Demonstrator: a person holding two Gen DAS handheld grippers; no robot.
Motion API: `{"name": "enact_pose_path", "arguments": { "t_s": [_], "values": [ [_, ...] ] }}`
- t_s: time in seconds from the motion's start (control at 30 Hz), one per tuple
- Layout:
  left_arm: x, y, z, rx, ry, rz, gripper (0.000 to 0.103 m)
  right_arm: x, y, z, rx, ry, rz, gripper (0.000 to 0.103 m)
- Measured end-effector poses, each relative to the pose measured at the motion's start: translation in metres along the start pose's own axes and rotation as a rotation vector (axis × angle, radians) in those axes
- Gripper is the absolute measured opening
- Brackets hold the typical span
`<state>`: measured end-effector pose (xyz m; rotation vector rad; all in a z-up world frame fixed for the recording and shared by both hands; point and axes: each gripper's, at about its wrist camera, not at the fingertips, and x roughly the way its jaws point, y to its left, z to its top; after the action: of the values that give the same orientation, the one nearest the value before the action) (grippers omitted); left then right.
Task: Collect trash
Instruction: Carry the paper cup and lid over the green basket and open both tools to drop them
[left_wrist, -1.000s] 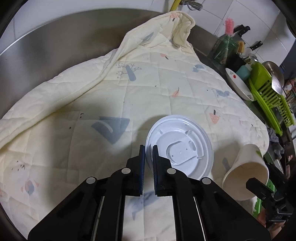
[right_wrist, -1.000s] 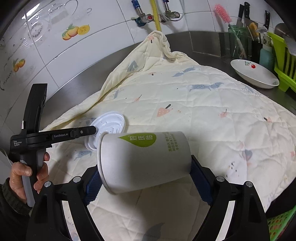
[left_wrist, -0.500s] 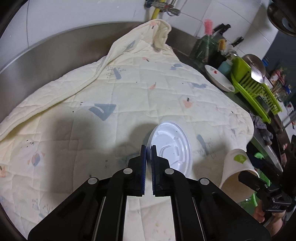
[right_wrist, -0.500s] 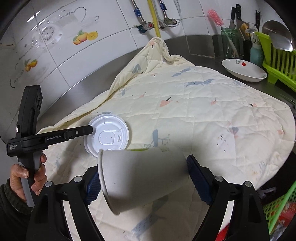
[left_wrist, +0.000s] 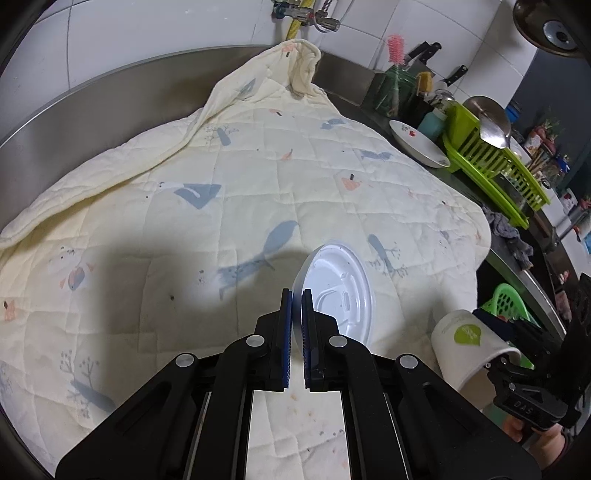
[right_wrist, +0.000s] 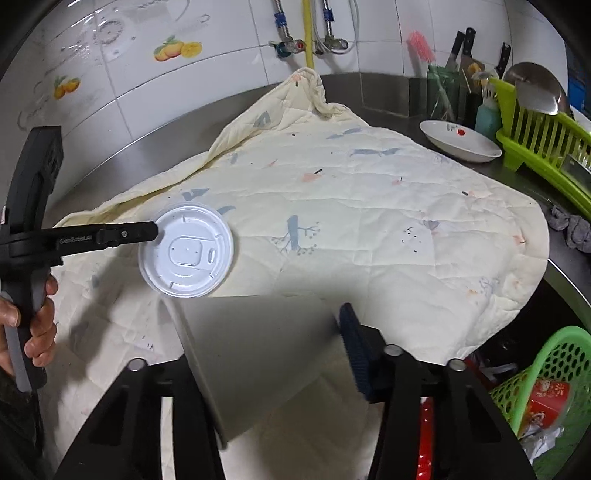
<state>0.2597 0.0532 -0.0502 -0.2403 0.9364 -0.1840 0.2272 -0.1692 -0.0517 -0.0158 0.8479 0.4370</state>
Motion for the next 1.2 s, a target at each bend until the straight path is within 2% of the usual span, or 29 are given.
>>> {"name": "enact_pose_path", "arguments": {
  "t_s": [0.2,0.33,0.5,0.63,1.13,1.2],
  "values": [
    [-0.010,-0.017,-0.010,0.019,-0.010,-0.038,0.004,-0.020,0.002,-0.013,-0.030,-0.023,-0.040,0.010],
    [-0.015,-0.033,-0.015,0.041,-0.016,-0.063,0.004,-0.034,-0.001,-0.019,-0.032,-0.044,-0.058,0.003],
    [-0.020,-0.058,-0.018,0.070,-0.015,-0.108,0.004,-0.055,-0.013,-0.024,-0.010,-0.075,-0.072,0.002],
    [-0.021,-0.087,-0.018,0.110,-0.018,-0.144,0.004,-0.076,-0.036,-0.033,0.013,-0.087,-0.116,0.002],
    [0.007,-0.236,-0.028,0.277,0.040,-0.308,0.004,-0.144,-0.205,-0.104,0.248,0.053,-0.445,0.005],
    [0.013,-0.259,-0.030,0.294,0.053,-0.332,0.004,-0.150,-0.227,-0.117,0.304,0.070,-0.454,0.011]
  ]
}}
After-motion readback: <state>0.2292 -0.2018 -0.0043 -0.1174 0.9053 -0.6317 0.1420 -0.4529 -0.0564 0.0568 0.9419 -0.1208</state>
